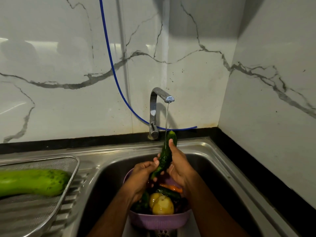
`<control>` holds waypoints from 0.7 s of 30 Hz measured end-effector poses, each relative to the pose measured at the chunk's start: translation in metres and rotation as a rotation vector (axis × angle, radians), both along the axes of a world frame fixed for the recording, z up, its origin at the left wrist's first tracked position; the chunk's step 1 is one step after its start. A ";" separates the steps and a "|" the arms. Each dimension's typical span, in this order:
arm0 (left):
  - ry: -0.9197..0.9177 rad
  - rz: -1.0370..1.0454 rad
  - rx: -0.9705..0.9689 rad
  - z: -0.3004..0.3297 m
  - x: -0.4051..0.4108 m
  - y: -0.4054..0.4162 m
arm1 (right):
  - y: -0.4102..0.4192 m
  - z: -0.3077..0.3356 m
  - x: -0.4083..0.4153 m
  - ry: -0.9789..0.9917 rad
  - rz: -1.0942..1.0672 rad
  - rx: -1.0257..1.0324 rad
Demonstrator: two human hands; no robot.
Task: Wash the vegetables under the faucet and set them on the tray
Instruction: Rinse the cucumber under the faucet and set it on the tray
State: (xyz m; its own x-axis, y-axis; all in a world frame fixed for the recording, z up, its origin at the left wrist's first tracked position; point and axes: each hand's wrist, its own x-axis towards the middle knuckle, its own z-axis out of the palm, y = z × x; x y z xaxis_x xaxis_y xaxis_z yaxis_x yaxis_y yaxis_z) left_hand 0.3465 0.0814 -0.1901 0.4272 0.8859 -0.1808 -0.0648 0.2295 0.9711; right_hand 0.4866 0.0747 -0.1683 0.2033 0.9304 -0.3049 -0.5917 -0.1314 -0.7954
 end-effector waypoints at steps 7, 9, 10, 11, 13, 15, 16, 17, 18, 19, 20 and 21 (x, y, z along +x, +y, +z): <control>0.026 0.008 0.033 -0.001 -0.003 -0.002 | 0.004 -0.001 -0.004 0.025 -0.023 0.078; 0.070 0.083 0.199 0.000 0.003 -0.003 | 0.008 -0.004 -0.007 -0.045 -0.006 0.047; 0.112 0.114 0.271 0.000 0.006 -0.003 | 0.009 -0.005 -0.008 -0.070 -0.007 0.031; 0.151 0.136 0.328 -0.001 0.010 -0.002 | 0.011 -0.006 -0.008 -0.090 -0.011 0.020; 0.191 0.169 0.396 -0.004 0.014 -0.001 | 0.013 -0.008 -0.008 -0.106 -0.023 0.021; 0.158 0.166 0.388 -0.004 0.014 0.000 | 0.012 -0.008 -0.007 -0.097 -0.024 0.037; 0.106 0.150 0.345 -0.002 0.013 -0.001 | 0.011 -0.008 -0.007 -0.090 -0.014 0.052; 0.034 0.123 0.275 -0.001 0.011 -0.001 | 0.011 -0.007 -0.007 -0.087 0.000 0.064; -0.039 0.087 0.189 0.001 0.010 -0.001 | 0.010 -0.007 -0.006 -0.093 0.012 0.069; -0.096 0.047 0.106 0.002 0.008 -0.002 | 0.010 -0.008 -0.006 -0.108 0.016 0.069; -0.133 0.004 0.037 0.002 0.007 -0.003 | 0.010 -0.007 -0.006 -0.131 0.017 0.060; -0.161 -0.040 -0.022 0.003 0.006 -0.004 | 0.010 -0.007 -0.007 -0.156 0.014 0.053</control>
State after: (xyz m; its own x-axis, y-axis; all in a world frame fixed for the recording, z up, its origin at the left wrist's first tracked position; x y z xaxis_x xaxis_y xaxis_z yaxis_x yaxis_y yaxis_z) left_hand 0.3525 0.0778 -0.1868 0.4873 0.8641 -0.1262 -0.2093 0.2558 0.9438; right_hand 0.4799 0.0848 -0.1751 0.2311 0.9475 -0.2210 -0.4587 -0.0942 -0.8836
